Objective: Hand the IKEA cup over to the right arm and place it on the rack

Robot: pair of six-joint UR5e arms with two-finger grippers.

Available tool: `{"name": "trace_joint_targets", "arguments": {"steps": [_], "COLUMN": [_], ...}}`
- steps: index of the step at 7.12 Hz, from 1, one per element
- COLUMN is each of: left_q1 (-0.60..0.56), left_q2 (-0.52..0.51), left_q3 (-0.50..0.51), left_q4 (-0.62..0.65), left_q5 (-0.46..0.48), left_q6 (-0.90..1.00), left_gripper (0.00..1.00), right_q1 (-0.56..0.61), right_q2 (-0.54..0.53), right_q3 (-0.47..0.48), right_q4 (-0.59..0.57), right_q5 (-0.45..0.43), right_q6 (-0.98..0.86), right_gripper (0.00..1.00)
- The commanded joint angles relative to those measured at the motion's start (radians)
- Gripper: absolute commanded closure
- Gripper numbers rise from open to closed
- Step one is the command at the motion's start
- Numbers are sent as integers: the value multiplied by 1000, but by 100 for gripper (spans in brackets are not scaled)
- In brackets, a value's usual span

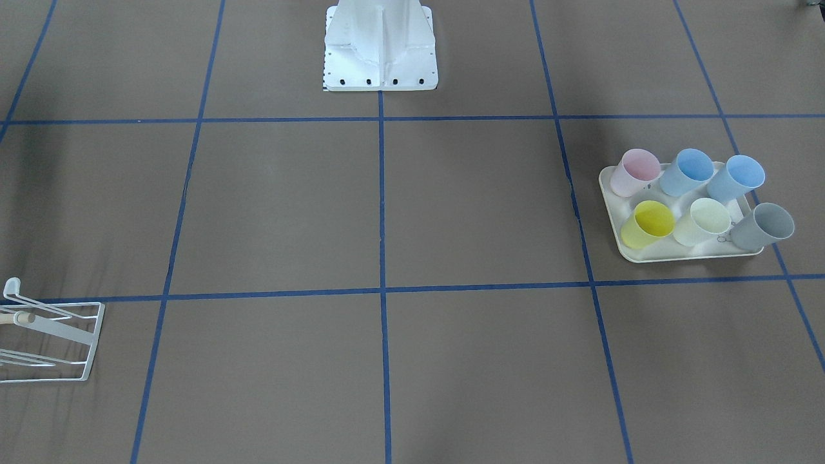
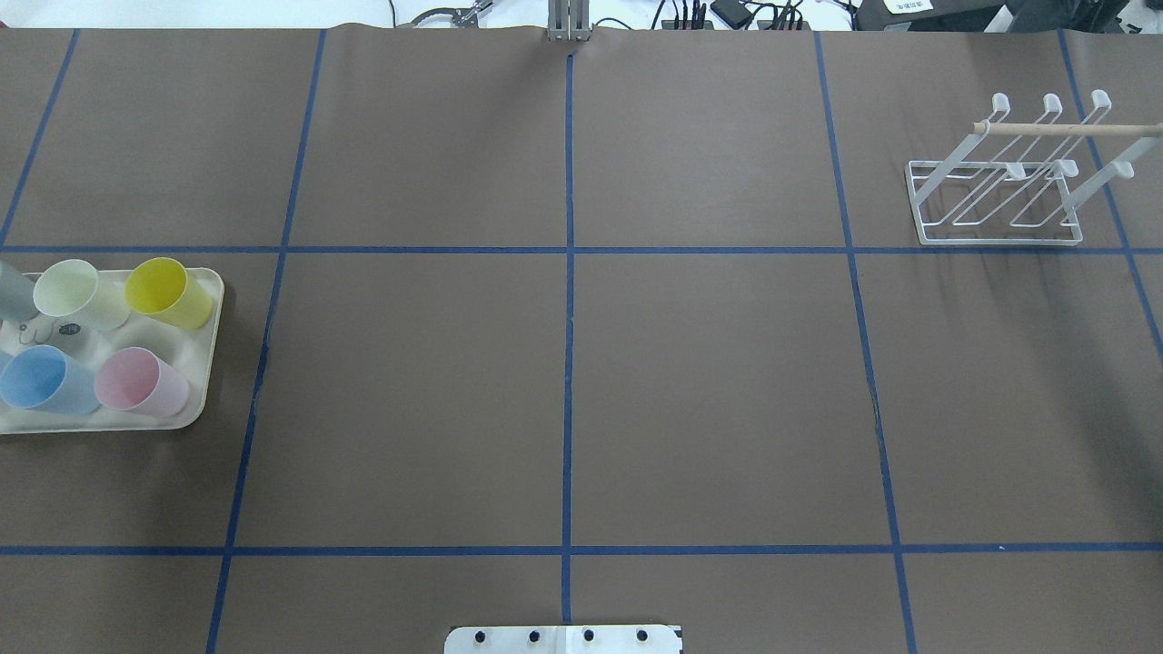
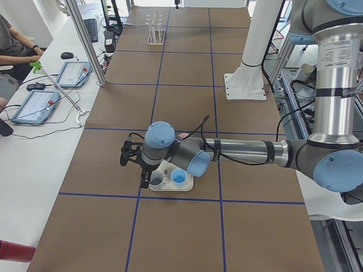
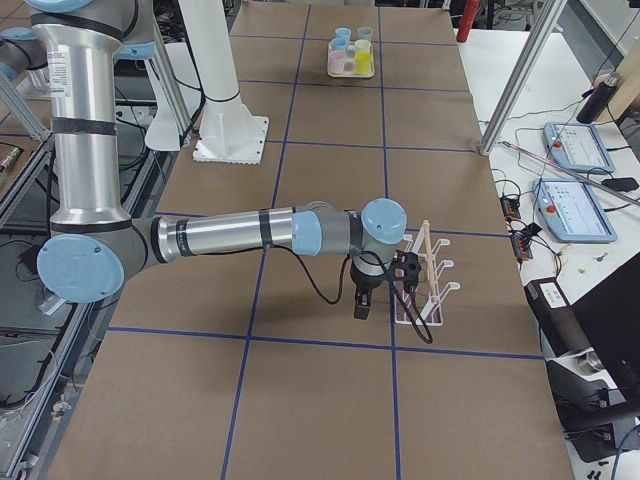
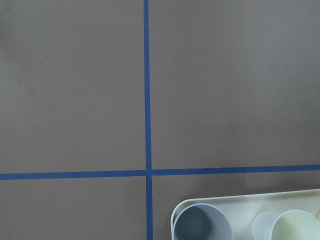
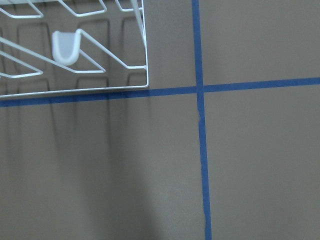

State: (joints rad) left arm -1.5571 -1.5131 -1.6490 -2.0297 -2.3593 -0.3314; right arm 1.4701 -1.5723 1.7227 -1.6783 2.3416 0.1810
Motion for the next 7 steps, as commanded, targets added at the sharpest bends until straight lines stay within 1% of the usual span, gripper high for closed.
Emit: {"name": "trace_joint_targets", "arguments": {"steps": [1, 2, 4, 6, 7], "left_q1": [-6, -6, -6, -3, 0], "left_q2": [19, 20, 42, 37, 37], "left_q3": [-41, -22, -43, -54, -49], "left_q4": [-1, -4, -12, -23, -26], "left_q5": [-1, 14, 20, -17, -65], "left_q6": [0, 0, -12, -14, -11], "left_gripper": [0, 0, 0, 0, 0], "right_q1": [-1, -4, -11, -28, -43], "right_q2": [0, 0, 3, 9, 15], "right_q3": [0, 0, 0, 1, 8], "right_q4": [0, 0, 0, 2, 2], "right_q5": [1, 2, 2, 5, 8], "right_q6": [0, 2, 5, 9, 12], "right_gripper": [0, 0, 0, 0, 0]}}
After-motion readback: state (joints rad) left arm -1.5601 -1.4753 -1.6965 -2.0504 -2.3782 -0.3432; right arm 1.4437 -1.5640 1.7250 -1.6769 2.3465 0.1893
